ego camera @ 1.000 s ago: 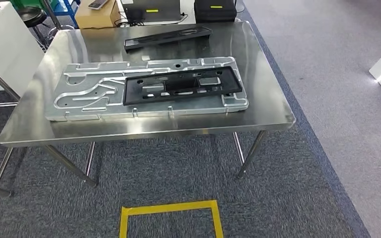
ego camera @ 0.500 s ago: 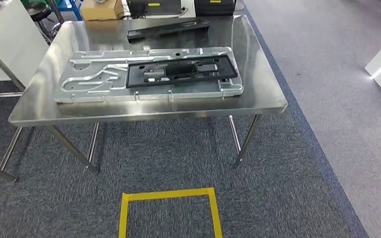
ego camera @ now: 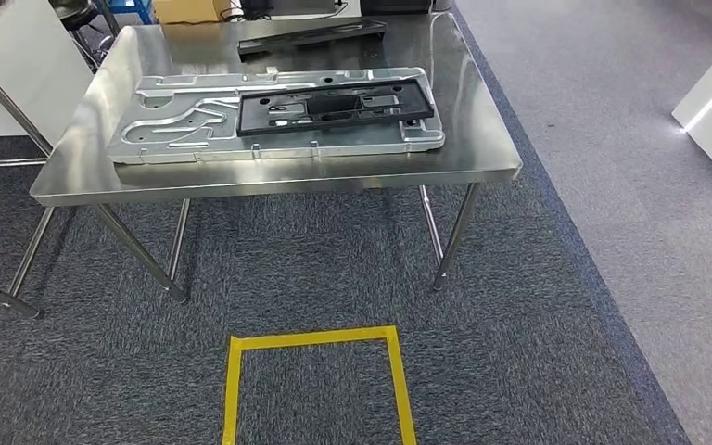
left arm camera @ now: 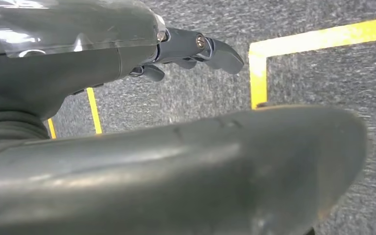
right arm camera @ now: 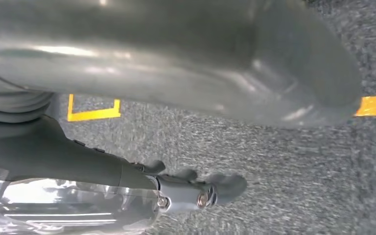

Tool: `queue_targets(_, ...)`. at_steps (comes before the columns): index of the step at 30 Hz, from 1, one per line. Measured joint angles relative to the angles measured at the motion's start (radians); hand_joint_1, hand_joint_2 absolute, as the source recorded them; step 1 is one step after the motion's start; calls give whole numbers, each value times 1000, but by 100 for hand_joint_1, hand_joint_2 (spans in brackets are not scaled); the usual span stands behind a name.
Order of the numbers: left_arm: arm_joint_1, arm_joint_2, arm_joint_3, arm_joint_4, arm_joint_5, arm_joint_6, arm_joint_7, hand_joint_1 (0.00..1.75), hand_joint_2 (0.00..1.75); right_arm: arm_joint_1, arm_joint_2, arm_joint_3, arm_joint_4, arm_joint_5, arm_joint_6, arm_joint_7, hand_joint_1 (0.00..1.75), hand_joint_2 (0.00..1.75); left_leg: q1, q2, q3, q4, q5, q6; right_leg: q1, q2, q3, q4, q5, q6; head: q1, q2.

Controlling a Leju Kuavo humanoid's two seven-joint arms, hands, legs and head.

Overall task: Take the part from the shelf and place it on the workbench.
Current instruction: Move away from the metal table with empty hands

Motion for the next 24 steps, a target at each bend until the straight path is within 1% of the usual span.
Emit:
queue_targets(1, 2, 0, 0, 0, 0, 1, 3, 0, 0, 0, 0, 0, 0, 1, 1, 0, 0, 0, 2, -1, -6, 4, -5, -6, -1, -2, -9, -1, 10, -9, 0, 0)
queue_targets(2, 4, -1, 0, 0, -1, 1, 5, 0, 0, -1, 0, 0, 0, 2, 3, 0, 0, 0, 3, -3, -15, 22, -30, -11, -2, -4, -21, -2, 22, -18, 0, 0)
queue_targets(3, 6, -1, 0, 0, -1, 2, 6, 0, 0, -1, 0, 0, 0, 2, 5, 0, 0, 0, 4, -5, -28, 58, -74, -16, -4, -6, -35, -3, 35, -26, 0, 0)
queue_targets(4, 7, -2, 0, 0, -1, 2, 7, 0, 0, -1, 0, 0, 0, 3, 6, 0, 0, 0, 6, -6, -44, 114, -130, -20, -3, -8, -50, -2, 47, -31, 0, 0)
queue_targets(5, 8, -3, 0, 0, -2, 3, 8, 0, 0, -1, 0, 0, 0, 3, 7, 0, 0, 0, 6, -6, -57, 179, -180, -23, -1, -8, -66, -1, 60, -33, 0, 0)
queue_targets(6, 9, -4, 0, 0, -2, 3, 9, 0, 0, 0, 0, 0, 0, 3, 7, 0, 0, 0, 7, -6, -65, 239, -208, -25, 1, -8, -83, 1, 71, -34, 0, 0)
queue_targets(7, 9, -5, 0, 0, -3, 3, 9, 0, 0, 0, 0, 0, 0, 3, 7, 0, 0, 0, 7, -6, -62, 279, -212, -26, 2, -9, -100, 5, 83, -33, 0, 0)
queue_targets(8, 9, -5, 0, 0, -3, 4, 9, 0, 0, 0, 0, 0, 0, 3, 7, 0, 0, 0, 6, -6, -44, 286, -193, -25, 4, -9, -118, 9, 94, -32, 0, 0)
queue_targets(9, 9, -6, 0, 0, -4, 4, 9, 0, 0, 0, 0, 0, 1, 3, 8, 0, 0, 0, 6, -7, -9, 259, -164, -22, 4, -9, -136, 14, 104, -30, 0, 0)
queue_targets(10, 7, -6, -1, 0, -4, 4, 9, 0, 0, 0, 0, 0, 1, 3, 8, 0, 0, 0, 6, -7, 43, 200, -140, -17, 5, -8, -152, 20, 114, -28, 0, 0)
queue_targets(11, 5, -6, -1, 0, -6, 4, 9, 0, 0, -1, 1, 0, 1, 3, 8, 0, 0, 0, 3, -8, 106, 121, -135, -11, 7, -8, -165, 25, 122, -24, 0, 0)
queue_targets(12, 3, -6, -2, 0, -9, 4, 9, 0, 0, -1, 1, 0, 1, 2, 8, 1, 0, 0, 1, -8, 159, 44, -146, -4, 8, -8, -174, 30, 130, -19, 0, 0)
queue_targets(13, 1, -6, -4, 0, -13, 3, 9, 0, 0, 0, 2, 0, 1, 2, 8, 1, 0, 0, -3, -8, 194, -12, -160, 3, 8, -9, -180, 33, 140, -14, 0, 0)
queue_targets(14, 0, -7, -8, 0, -17, 0, 9, 0, 0, 0, 2, 0, 1, 2, 8, 1, 0, 0, -7, -8, 209, -43, -170, 9, 8, -10, -184, 33, 149, -7, 0, 0)
queue_targets(15, 2, -8, -11, 0, -19, -2, 11, 0, 0, 2, 2, 0, 1, 1, 8, 2, 0, 0, -7, -8, 206, -52, -167, 16, 8, -11, -186, 31, 160, -1, 0, 0)
queue_targets(16, 3, -9, -13, 0, -21, -5, 14, 0, 0, 3, 1, 0, 1, 1, 8, 2, 0, 0, -6, -7, 197, -52, -158, 24, 6, -9, -190, 32, 160, 5, 0, 0)
queue_targets(17, 5, -10, -15, 1, -22, -7, 18, 0, 0, 4, 1, 0, 1, 1, 8, 3, 0, 0, -5, -5, 188, -54, -148, 33, 4, -6, -197, 44, 143, 12, 0, 0)
queue_targets(18, 5, -12, -16, 1, -22, -8, 23, 0, 0, 6, 1, 0, 1, 2, 9, 4, 0, 0, -2, -4, 177, -57, -137, 40, 3, -4, -208, 72, 106, 17, 0, 0)
queue_targets(19, 6, -12, -16, 1, -22, -9, 29, 0, 0, 7, 1, 0, 2, 2, 10, 4, 0, 0, -2, -2, 165, -57, -127, 45, -1, -2, -222, 119, 55, 23, 0, 0)
queue_targets(20, 7, -13, -17, 1, -23, -10, 33, 0, 0, 7, 1, 0, 2, 3, 11, 5, 0, 0, -3, -2, 151, -57, -117, 48, -2, -1, -239, 181, 5, 28, 0, 0)
queue_targets(21, 7, -13, -17, 1, -23, -11, 37, 0, 0, 8, 1, 0, 3, 3, 12, 5, 0, 0, -4, -2, 137, -55, -106, 48, -4, -1, -253, 244, -26, 32, 0, 0)
queue_targets(22, 8, -14, -17, 1, -24, -11, 39, 0, 0, 8, 1, 0, 3, 4, 12, 5, 0, 0, -5, -1, 123, -53, -97, 47, -5, -1, -259, 293, -32, 35, 0, 0)
queue_targets(23, 9, -14, -17, 1, -25, -12, 40, 0, 0, 8, 1, 0, 3, 4, 13, 5, 0, 0, -5, 0, 110, -50, -89, 45, -5, -1, -251, 314, -16, 37, 0, 0)
queue_targets(24, 9, -14, -17, 1, -25, -12, 41, 0, 0, 8, 1, 0, 3, 4, 13, 4, 0, 0, -5, 0, 98, -46, -82, 43, -6, -1, -225, 296, 12, 36, 0, 0)
